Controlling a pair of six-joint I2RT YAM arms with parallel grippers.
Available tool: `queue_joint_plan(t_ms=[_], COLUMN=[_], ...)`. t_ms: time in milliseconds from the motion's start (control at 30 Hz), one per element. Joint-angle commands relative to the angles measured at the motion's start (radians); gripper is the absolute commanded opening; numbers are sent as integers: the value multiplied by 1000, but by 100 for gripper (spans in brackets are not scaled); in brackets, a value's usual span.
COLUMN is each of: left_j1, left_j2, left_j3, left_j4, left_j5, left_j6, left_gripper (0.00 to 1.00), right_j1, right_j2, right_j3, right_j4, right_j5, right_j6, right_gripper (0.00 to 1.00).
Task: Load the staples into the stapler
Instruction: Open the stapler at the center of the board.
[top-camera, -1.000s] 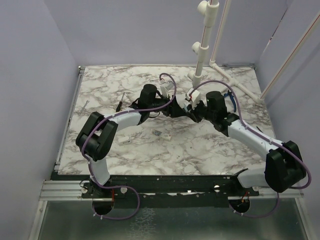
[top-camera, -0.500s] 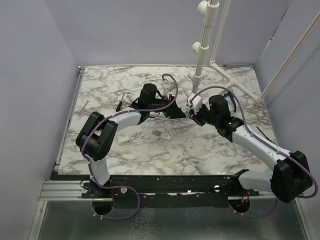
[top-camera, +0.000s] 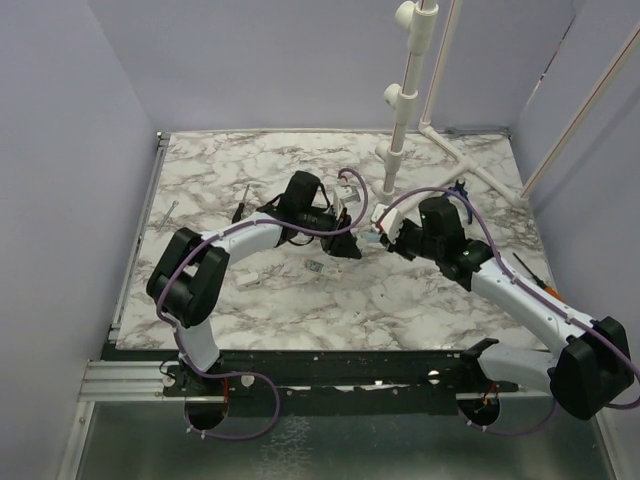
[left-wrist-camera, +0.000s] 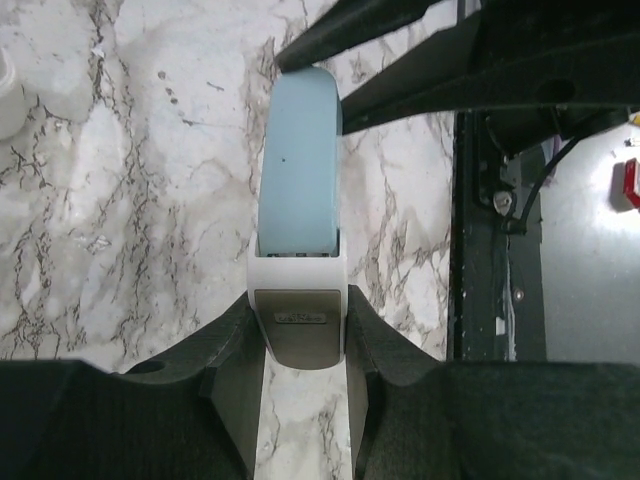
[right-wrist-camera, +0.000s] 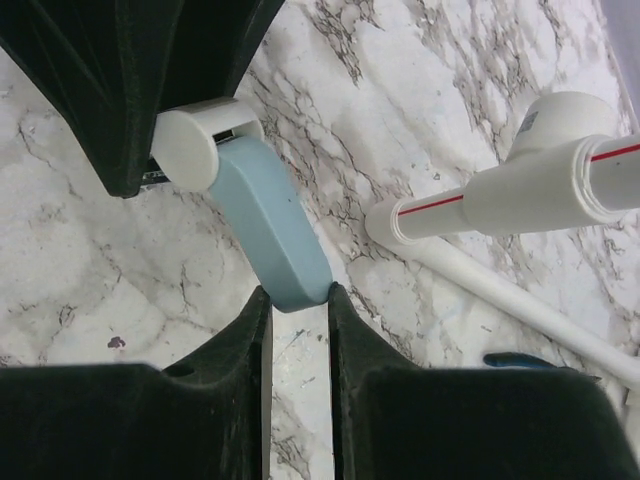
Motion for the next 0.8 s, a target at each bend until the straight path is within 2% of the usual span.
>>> queue_joint_plan(t_ms=[0,233,333,433,533,667,767], left_j1=[-5,-19,-18,-9,20,71,91], left_j2=[-25,-27,-27,-27,-28,-49,-75], left_j3=[-40,-34,-29,-19,-8,-6,1], left_j4=[-281,-430,-445,-445,-447,-428,-393], left_j5=[26,15,31,59,106,157,154], left_j6=[241,405,411,406,405,429,429], left_gripper=[0,0,0,0,0,0,0], right_j1=[-30,-30,-30,-30,-31,-48,-63], right_j2=[-40,-20,-14,-24,-63,-127,-110], right_j3=[94,157,164,138,75,-13,3], right_j4=[26,-2,-21,-28,5,41,-3], right_j5=[83,44,-3,-40,-53,-153,-296], right_j6=[-42,-36,-7,37,100,177,193], right_gripper=[1,10,12,18,28,41,61])
